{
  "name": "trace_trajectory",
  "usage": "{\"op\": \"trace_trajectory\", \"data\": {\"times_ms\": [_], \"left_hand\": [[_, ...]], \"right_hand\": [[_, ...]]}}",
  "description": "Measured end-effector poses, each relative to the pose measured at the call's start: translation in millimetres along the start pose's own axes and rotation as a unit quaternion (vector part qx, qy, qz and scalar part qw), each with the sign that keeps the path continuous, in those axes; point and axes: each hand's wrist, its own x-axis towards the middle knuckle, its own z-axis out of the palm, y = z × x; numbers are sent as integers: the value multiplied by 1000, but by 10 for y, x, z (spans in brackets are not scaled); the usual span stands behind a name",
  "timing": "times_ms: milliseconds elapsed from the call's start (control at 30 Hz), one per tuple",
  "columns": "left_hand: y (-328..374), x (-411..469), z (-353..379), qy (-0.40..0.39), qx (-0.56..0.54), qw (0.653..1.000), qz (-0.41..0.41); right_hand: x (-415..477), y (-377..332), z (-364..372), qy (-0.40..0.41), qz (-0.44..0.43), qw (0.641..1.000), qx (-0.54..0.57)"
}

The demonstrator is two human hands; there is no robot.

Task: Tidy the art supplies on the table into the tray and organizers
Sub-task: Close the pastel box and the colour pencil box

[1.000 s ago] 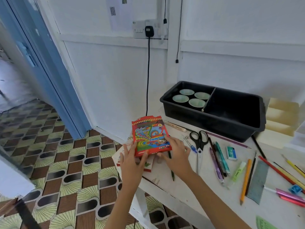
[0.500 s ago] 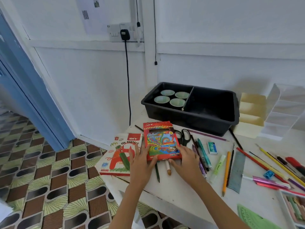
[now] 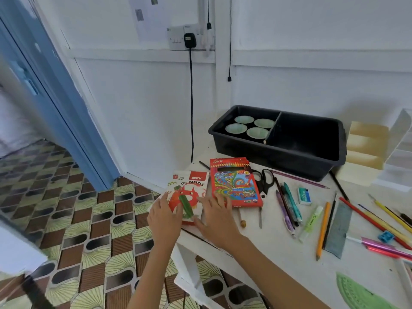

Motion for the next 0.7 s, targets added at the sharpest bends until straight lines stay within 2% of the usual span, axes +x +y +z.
{"op": "trace_trajectory", "data": {"times_ms": [100, 167, 267, 333, 367, 400, 467, 500, 533, 600, 700], "left_hand": [[-69, -36, 7, -22, 9, 1000, 4], [-52, -54, -17, -13, -31, 999, -9], [-2, -89, -69, 24, -116, 992, -37], [59, -120, -119, 58, -150, 986, -42], [103, -143, -151, 75, -159, 984, -39], [160, -169, -189, 92, -163, 982, -32], [276, -223, -257, 112, -168, 979, -11], [329, -242, -285, 113, -173, 979, 5], [369, -255, -298, 106, -178, 978, 25], [467, -287, -289, 84, -189, 975, 81], [643, -340, -247, 43, -209, 965, 152]], "right_hand": [[-33, 2, 157, -13, -3, 1000, -21], [-38, 0, 174, -33, 4, 999, -22], [-58, -30, 88, -43, 10, 998, 33], [-90, -92, -15, -29, 9, 993, 117], [-111, -139, -87, -14, 18, 978, 208], [-128, -189, -184, -4, 44, 944, 327], [-139, -229, -380, 14, 106, 826, 553], [-128, -209, -469, 35, 137, 773, 619], [-119, -169, -553, 56, 163, 740, 650], [-112, -47, -718, 95, 196, 714, 665], [-162, 175, -941, 142, 216, 754, 604]]}}
